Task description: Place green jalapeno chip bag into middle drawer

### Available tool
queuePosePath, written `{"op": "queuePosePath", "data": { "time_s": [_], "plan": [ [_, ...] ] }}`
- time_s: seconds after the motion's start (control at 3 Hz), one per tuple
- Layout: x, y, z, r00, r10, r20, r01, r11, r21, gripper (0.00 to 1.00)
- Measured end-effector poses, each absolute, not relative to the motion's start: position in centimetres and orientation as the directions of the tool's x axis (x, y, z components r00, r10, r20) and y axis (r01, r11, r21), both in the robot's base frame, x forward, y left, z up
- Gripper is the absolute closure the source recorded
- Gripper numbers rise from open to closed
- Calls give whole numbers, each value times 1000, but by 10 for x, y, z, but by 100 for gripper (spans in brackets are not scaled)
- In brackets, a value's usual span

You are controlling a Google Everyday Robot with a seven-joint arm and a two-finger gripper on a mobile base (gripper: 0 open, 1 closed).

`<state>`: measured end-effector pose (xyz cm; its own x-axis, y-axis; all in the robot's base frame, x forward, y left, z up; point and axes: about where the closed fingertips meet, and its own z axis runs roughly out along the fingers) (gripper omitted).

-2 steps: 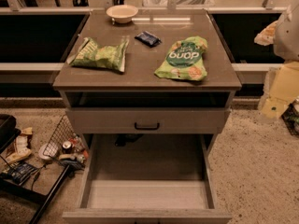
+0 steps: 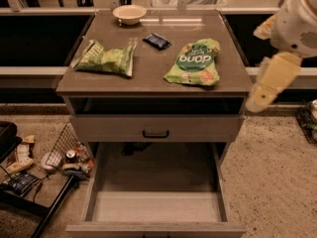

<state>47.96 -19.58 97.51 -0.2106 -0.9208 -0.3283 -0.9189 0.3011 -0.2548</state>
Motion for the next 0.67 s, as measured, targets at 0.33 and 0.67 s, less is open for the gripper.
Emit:
{"op": "queuePosePath", "data": {
  "time_s": [0.33,0.67],
  "plan": [
    [539,-157,978,-195,-837,-512,-899,361,-247,0],
    [583,-123,984,-184,-749,-636,-881,412,-232,0]
  ]
}}
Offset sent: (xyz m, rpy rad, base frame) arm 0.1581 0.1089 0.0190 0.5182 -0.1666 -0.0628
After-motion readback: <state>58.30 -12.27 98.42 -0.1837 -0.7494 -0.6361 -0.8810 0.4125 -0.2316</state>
